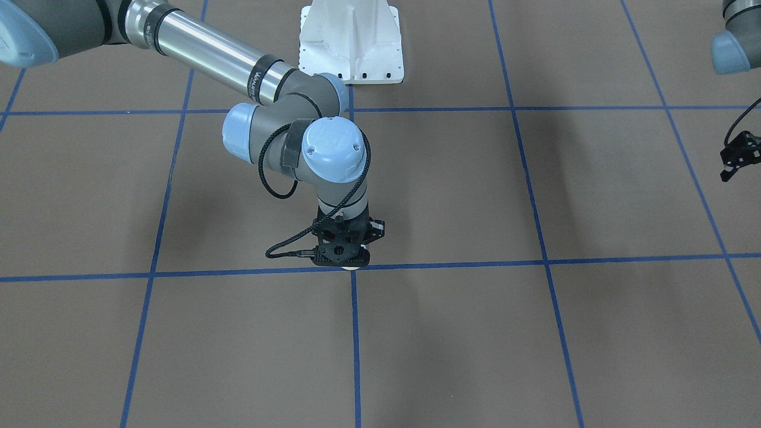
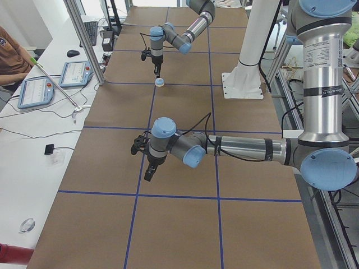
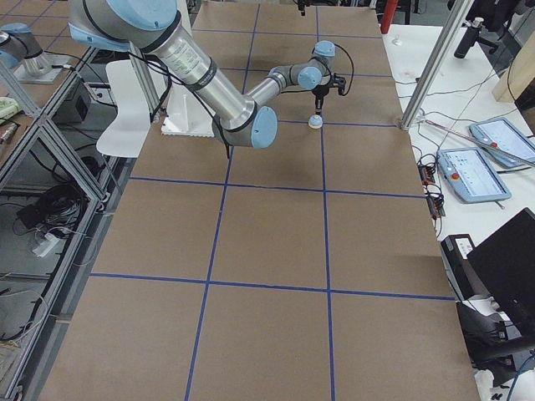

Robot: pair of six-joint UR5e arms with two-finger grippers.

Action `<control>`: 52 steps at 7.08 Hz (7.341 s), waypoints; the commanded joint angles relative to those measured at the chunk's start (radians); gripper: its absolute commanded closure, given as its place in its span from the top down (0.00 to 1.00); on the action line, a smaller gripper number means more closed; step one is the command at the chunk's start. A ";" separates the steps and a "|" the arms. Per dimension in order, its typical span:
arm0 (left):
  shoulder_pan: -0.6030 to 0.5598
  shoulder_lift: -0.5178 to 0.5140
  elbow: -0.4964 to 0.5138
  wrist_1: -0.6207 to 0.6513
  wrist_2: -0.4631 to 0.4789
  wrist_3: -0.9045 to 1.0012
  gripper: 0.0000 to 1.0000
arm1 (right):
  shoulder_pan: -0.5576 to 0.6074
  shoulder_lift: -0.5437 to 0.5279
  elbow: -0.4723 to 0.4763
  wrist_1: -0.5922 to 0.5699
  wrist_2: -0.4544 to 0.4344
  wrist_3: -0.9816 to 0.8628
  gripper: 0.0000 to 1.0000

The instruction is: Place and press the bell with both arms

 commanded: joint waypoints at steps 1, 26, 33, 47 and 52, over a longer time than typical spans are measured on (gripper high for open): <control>0.001 0.000 0.002 0.000 0.001 0.000 1.00 | -0.012 -0.001 -0.008 0.000 -0.019 0.000 0.00; -0.355 0.040 -0.150 0.564 -0.110 0.483 1.00 | 0.822 -1.002 0.699 -0.379 0.273 -1.309 1.00; -0.352 0.048 -0.124 0.565 -0.115 0.441 1.00 | 0.913 -1.059 0.602 -0.379 0.375 -1.307 1.00; -0.285 0.067 -0.058 0.434 -0.125 0.333 1.00 | 0.913 -1.056 0.617 -0.379 0.382 -1.306 1.00; -0.285 0.066 -0.059 0.426 -0.124 0.336 1.00 | 0.913 -1.057 0.610 -0.379 0.381 -1.309 1.00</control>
